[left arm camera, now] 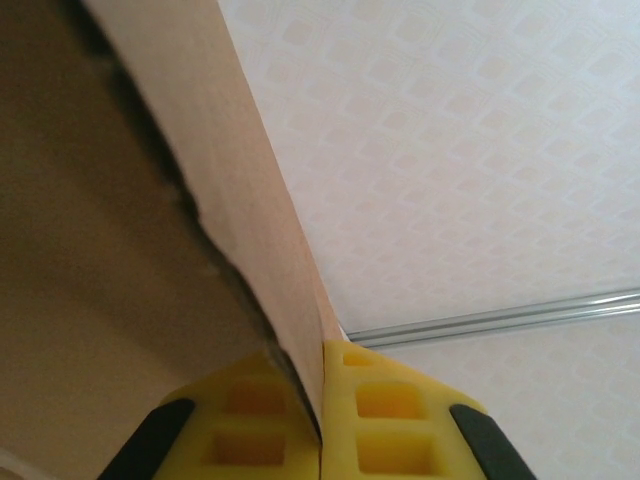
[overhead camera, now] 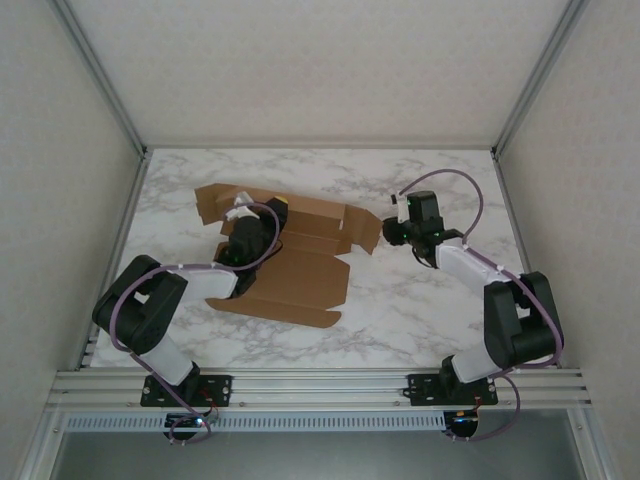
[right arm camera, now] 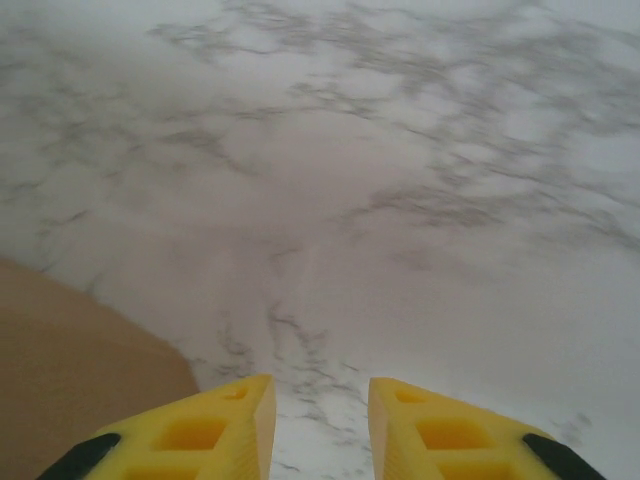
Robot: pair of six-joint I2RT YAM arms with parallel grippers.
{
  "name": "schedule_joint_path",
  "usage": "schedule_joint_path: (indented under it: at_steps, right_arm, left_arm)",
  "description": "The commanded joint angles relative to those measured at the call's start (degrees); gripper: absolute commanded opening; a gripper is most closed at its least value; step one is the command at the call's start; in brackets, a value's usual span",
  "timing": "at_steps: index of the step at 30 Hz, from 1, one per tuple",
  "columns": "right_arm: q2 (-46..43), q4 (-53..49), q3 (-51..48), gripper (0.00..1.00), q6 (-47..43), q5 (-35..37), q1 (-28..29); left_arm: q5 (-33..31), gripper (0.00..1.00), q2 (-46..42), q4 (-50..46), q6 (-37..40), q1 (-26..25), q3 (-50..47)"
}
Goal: Fold the paper box
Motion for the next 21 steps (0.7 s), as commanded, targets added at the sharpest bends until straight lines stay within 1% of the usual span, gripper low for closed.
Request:
schedule_joint_path:
  at_steps: [1,3,7,9,11,16,21]
  right_arm:
    - [-0.6,9.24,-2.09,0.32,-9.5,-13.61,0.07]
    - [-1.01,11.16,-3.9,0.34,-11.08,-18.47,0.07]
    - [-1.39,10.61,-4.14,0.35,-12.12,-23.42,0.58]
    - [-0.47,8.74,-2.93,0.35,-11.89,-26.15,1.33]
    - [0.56,5.68,-1.19,0.35,-12.6,-24.69,2.6]
    - [2.13,4.02,0.71,0.36,-14.5,-20.86,4.55]
    - [1.96,4.67,1.0,0.36,-16.13,-22.66,5.11]
  left_arm:
    - [1.45,0.0,-0.05,-5.93,2.13,0.51,1.45]
    - [1.69,0.0,0.25,-7.18,1.69,0.82,2.02]
    - [2.97,0.0,1.37,-7.0,-0.05,1.35,2.49]
    - [4.03,0.0,2.04,-5.81,-0.99,1.63,2.4]
    - [5.08,0.0,2.66,-5.12,-1.52,1.83,2.47]
    - [6.95,0.0,3.94,-5.45,-1.97,2.01,3.68]
    - [8.11,0.0,4.57,-6.85,-2.16,2.41,5.17]
